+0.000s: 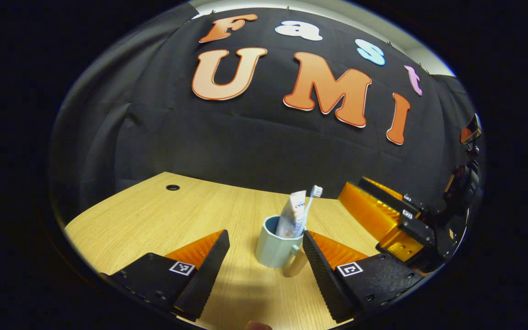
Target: Put the toothbrush and toothpaste on the desktop into the cup, then pick up the cup and place it on the coaster on the desktop.
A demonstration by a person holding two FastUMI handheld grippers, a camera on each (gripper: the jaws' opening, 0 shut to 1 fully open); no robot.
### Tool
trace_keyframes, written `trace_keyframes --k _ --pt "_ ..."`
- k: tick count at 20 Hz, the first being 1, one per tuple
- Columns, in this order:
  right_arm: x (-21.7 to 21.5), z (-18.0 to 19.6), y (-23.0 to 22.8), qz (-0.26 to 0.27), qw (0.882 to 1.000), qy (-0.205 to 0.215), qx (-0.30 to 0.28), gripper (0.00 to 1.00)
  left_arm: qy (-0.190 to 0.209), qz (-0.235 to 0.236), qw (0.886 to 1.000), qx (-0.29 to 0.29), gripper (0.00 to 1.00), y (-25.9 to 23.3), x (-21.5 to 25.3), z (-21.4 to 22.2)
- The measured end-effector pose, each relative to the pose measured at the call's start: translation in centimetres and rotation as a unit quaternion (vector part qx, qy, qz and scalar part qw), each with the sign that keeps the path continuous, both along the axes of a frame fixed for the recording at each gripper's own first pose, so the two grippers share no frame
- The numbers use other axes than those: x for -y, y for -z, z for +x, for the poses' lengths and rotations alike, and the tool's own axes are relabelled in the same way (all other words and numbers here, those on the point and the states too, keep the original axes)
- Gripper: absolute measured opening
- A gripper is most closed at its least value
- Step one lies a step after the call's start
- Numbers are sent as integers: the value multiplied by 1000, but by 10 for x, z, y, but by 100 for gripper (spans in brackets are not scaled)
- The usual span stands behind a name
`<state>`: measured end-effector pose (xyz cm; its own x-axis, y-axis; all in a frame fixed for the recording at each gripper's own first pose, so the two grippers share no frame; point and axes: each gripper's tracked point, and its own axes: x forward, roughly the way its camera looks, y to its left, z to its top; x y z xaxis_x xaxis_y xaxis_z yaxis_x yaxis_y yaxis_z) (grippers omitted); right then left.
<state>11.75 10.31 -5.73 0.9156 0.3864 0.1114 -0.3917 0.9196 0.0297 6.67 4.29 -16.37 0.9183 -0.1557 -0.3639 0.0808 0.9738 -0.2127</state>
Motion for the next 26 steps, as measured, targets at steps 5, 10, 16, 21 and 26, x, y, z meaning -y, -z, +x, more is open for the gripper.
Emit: trace_keyframes --k 5,10,16,21,26 --pt "44 -29 -38 -1 999 21 29 90 38 -2 997 -72 97 -10 35 5" --pt "89 -51 -52 8 998 46 35 96 44 18 983 -175 98 -4 49 13" --pt "135 -72 -45 9 997 71 30 96 11 28 947 -321 98 35 50 18" --pt "153 -83 -35 41 996 75 18 96 -23 66 923 -378 98 68 43 33" --pt "159 -96 -22 30 997 75 8 96 -53 61 903 -422 98 88 41 48"
